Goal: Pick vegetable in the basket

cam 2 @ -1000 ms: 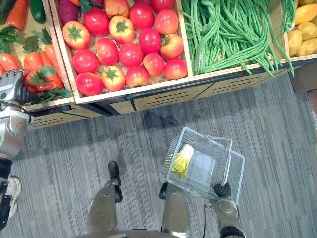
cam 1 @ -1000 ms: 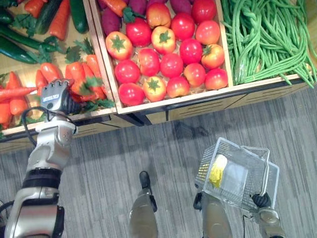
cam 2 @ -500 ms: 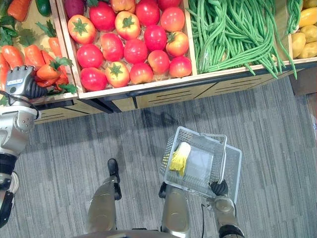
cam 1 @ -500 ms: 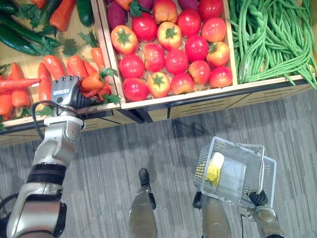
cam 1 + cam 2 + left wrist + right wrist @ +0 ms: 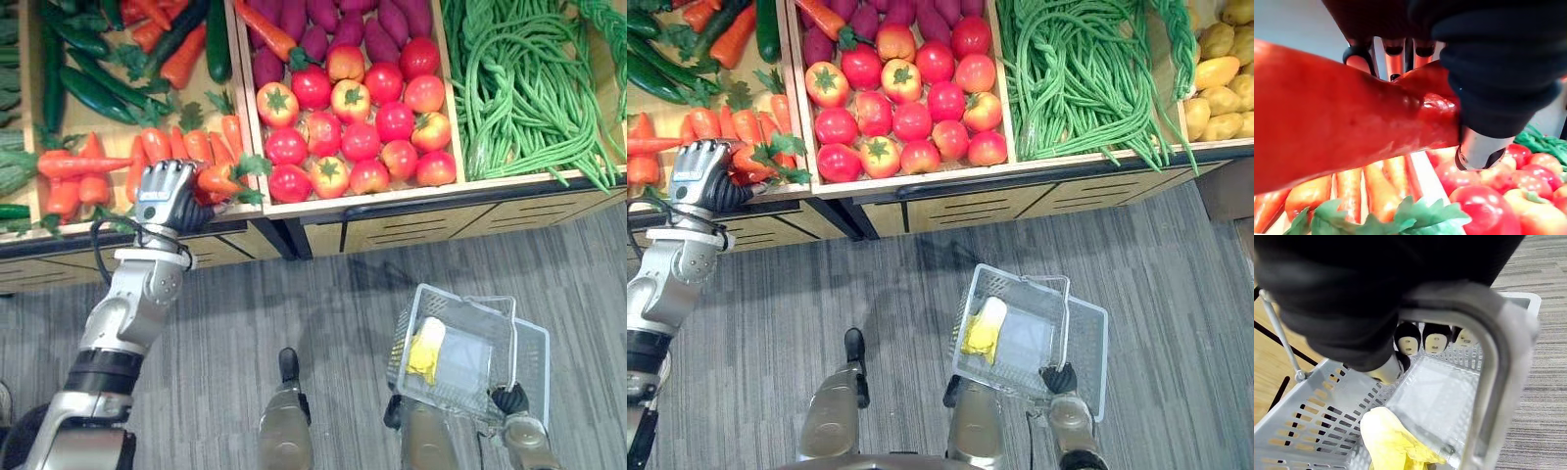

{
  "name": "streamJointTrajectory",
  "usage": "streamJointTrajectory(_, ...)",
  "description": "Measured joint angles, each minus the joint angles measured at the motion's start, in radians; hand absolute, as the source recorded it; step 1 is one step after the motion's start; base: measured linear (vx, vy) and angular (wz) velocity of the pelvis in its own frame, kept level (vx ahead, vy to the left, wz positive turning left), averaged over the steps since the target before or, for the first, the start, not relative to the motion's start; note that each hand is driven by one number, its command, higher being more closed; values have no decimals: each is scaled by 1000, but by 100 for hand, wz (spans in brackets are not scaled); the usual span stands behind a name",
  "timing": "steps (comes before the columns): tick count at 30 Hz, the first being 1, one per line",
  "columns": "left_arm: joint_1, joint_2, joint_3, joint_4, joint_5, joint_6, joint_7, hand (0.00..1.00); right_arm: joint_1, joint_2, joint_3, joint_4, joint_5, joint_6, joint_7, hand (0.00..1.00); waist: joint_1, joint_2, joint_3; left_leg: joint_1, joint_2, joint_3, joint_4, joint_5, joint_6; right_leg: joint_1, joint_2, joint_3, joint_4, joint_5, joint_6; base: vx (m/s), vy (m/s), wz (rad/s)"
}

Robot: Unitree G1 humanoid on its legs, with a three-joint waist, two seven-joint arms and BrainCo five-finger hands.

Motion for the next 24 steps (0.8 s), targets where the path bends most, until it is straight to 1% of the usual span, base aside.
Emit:
streamJointTrajectory(2,17,-4,1,-5,0,-4,0,100,13,0,-5,0,0,2,4,100,-1,-1,-20,8,-1,2,-16,7,-1,0,0,2,2,0,0,-51,8,-1)
streamJointTrajectory(3,28,-13,8,-8,-1,-4,0,100,30,1,-11,0,0,2,8,100,-1,-2,-38,17,-3,3,-29,14,-2,1,0,4,2,0,0,-16,7,-4)
streamJointTrajectory(5,37,-31,30,-28,-7,-2,1,100,43,3,-25,0,0,5,11,100,0,-4,-48,43,-4,12,-42,19,-3,13,0,12,5,0,0,-9,10,-9)
streamJointTrajectory(7,56,-53,49,-59,-9,-2,13,100,59,9,-44,1,-2,15,13,100,-1,-8,-76,64,-7,28,-52,20,-2,19,-2,22,5,0,0,-12,16,-15)
streamJointTrajectory(10,60,-77,57,-80,-12,-2,20,100,75,16,-51,1,-3,18,13,100,-2,-12,-106,85,-10,46,-63,22,-3,21,-2,41,5,0,1,10,15,-20)
streamJointTrajectory(13,61,-78,54,-81,-15,-5,20,100,78,18,-52,-1,-26,19,14,100,-15,-12,-128,137,-11,83,-77,21,-4,41,1,69,4,1,1,10,7,-31)
streamJointTrajectory(14,61,-78,50,-81,-16,-10,20,100,80,18,-52,-3,-40,19,14,100,-25,-12,-147,149,-11,95,-79,16,-5,44,2,76,2,1,1,8,6,-31)
streamJointTrajectory(15,61,-78,43,-81,-16,-20,19,100,81,18,-51,-8,-47,19,15,100,-35,-9,-162,163,-11,108,-80,12,-6,53,4,86,-2,1,1,9,5,-34)
streamJointTrajectory(17,61,-78,16,-82,-16,-29,18,100,86,15,-50,-17,-73,20,17,100,-40,-7,-189,188,-10,144,-81,-3,-7,55,9,121,-12,1,1,13,4,-50)
streamJointTrajectory(18,61,-78,-5,-82,-16,-41,17,100,88,9,-40,-28,-81,21,22,100,-48,-3,-201,205,-11,168,-80,-10,-9,59,12,141,-19,3,-1,19,3,-56)
streamJointTrajectory(20,61,-79,-35,-82,-16,-54,16,100,93,-5,-24,-57,-91,22,35,100,-59,7,-209,237,-10,202,-80,-22,-12,65,19,175,-21,4,-2,20,0,-58)
streamJointTrajectory(21,61,-86,-49,-82,-16,-67,14,100,94,-26,-1,-74,-112,22,37,100,-62,15,-218,254,-9,228,-79,-32,-14,68,25,196,-28,7,-5,21,-2,-62)
streamJointTrajectory(23,61,-100,-67,-85,-16,-76,12,100,100,-66,33,-96,-130,21,43,100,-66,24,-235,274,-7,272,-77,-46,-24,62,35,240,-40,14,0,50,-5,-69)
streamJointTrajectory(24,61,-108,-71,-87,-16,-82,8,100,100,-89,51,-123,-154,21,56,100,-76,29,-240,288,-3,301,-76,-54,-29,60,45,267,-45,18,0,50,-6,-71)
